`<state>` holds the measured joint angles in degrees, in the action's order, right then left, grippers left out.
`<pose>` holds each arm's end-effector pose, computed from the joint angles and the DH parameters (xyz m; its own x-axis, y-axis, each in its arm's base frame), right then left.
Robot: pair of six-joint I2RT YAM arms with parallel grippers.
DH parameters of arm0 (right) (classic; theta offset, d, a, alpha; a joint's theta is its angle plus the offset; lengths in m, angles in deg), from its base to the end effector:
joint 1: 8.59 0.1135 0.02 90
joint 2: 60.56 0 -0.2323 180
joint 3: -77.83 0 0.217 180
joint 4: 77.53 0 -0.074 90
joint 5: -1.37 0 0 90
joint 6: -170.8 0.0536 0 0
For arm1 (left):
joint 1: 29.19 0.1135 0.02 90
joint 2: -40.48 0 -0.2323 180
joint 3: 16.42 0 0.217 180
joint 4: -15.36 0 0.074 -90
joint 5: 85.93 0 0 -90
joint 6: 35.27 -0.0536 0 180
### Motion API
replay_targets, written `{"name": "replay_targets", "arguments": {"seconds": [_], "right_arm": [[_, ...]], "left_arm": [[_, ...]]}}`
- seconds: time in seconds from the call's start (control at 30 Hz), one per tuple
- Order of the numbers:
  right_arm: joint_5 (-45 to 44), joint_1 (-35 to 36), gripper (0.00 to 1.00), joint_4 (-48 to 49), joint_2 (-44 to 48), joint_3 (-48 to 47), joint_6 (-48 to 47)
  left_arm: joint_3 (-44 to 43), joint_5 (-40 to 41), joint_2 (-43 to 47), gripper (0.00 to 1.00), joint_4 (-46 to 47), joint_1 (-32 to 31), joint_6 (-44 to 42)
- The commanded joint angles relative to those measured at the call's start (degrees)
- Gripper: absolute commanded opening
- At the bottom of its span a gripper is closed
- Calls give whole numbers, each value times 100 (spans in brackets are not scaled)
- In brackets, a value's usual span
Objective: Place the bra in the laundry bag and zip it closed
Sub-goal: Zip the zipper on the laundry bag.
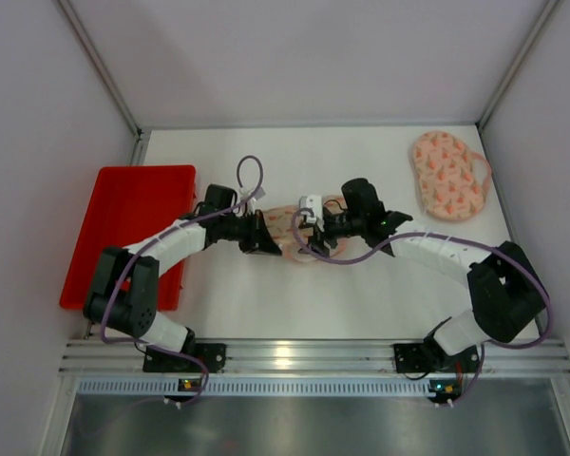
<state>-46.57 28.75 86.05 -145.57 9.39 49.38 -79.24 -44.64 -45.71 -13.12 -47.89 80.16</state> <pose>0.2193 0.2125 0.2211 0.0982 -0.4119 -0.9059 -0.9912 0.0407 -0.1260 0.2441 -0.1251 0.1732 -0.9523 0.0232 -0.3041 0.2683 0.5384 -0.7989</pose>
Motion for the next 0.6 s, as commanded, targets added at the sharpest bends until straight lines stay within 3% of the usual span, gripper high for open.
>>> {"name": "replay_targets", "arguments": {"seconds": [0.0,0.2,0.27,0.57], "right_arm": [[-303,246,63,431,-59,9,-1094],[-313,309,61,405,-279,-44,-1692],[-365,344,55,458,-262,-27,-1753],[-761,379,11,554,-323,-36,-1877]], "left_arm": [[-254,-394,76,0,197,-11,138],[-509,-394,94,0,-233,-2,164],[-588,-394,94,0,-269,-11,190],[-738,-464,191,0,-322,-11,384]]}}
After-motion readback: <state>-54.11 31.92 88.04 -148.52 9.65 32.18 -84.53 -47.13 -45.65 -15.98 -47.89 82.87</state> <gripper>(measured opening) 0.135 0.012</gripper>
